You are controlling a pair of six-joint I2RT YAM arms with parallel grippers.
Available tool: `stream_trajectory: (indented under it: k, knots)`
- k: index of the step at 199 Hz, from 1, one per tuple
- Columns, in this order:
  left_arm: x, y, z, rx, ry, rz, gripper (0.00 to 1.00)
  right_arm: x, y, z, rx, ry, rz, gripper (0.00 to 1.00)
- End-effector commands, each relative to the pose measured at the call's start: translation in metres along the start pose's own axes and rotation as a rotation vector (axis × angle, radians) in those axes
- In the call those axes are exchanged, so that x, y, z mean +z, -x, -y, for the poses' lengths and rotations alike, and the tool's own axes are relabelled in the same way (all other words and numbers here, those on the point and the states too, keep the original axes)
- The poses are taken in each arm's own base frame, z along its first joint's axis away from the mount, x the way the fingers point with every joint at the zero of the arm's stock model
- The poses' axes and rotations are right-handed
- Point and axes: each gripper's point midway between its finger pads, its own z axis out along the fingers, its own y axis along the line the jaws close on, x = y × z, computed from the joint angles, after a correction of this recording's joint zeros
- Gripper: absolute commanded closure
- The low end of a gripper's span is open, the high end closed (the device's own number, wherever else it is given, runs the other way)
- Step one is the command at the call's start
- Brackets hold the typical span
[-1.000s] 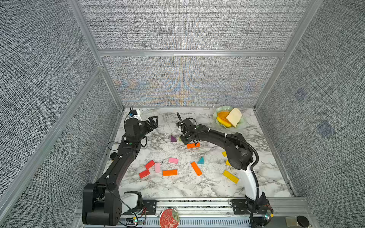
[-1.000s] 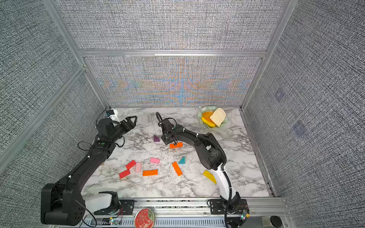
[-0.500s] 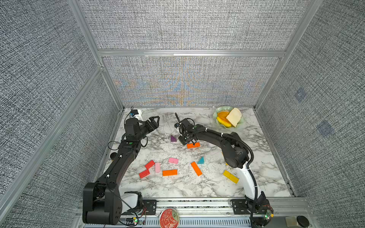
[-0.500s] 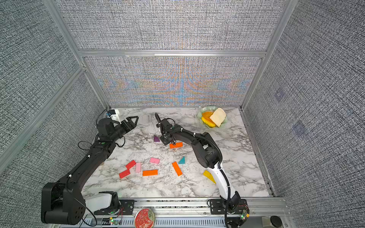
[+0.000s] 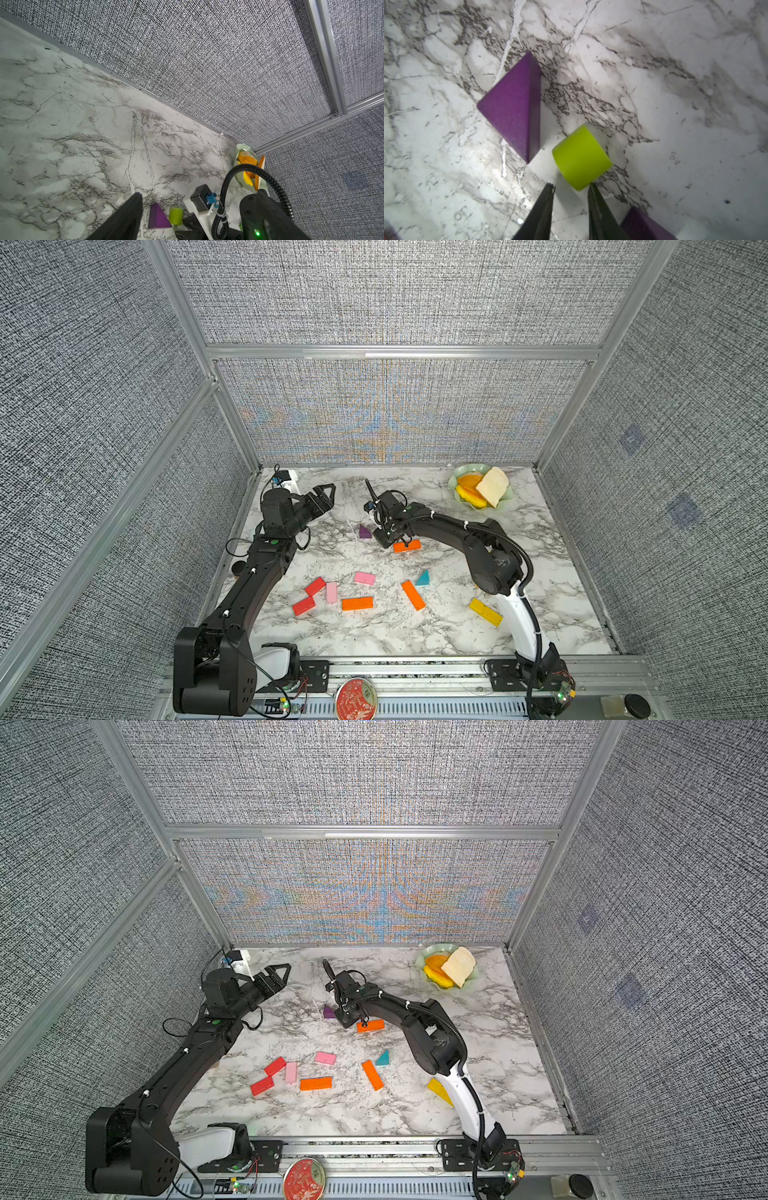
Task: Assemble a carrot with building blocks
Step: Assemble the building block at the center of the board.
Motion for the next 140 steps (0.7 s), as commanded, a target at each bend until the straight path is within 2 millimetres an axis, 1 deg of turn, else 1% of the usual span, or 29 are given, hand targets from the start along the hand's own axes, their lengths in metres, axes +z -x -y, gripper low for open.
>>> stream_trajectory:
  k: [1,30,40,62,84,112,140]
  knots:
    - [-0.001,0.005,0.005,0.012,-0.019,0.018,0.15,-0.008,0.003,0.007,-0.009,-0.018,0.008,0.67]
    - [-0.001,0.005,0.004,0.012,-0.016,0.017,0.15,-0.017,0.012,0.011,0.009,-0.022,0.039,0.67]
    - [-0.001,0.005,0.004,0.014,-0.016,0.018,0.15,-0.018,0.015,0.016,0.023,-0.044,0.047,0.69]
    - [-0.001,0.005,0.004,0.014,-0.015,0.019,0.15,-0.012,0.014,0.028,0.036,-0.097,0.028,0.77]
    - [0.000,0.004,0.002,0.012,-0.009,0.016,0.15,-0.004,0.013,0.036,0.040,-0.139,0.002,0.81]
    - [0.001,0.004,0.002,0.010,-0.011,0.012,0.15,0.000,0.015,0.041,0.048,-0.163,-0.003,0.82]
    - [0.000,0.004,0.003,0.011,-0.012,0.015,0.15,0.001,0.017,0.039,0.053,-0.155,0.000,0.82]
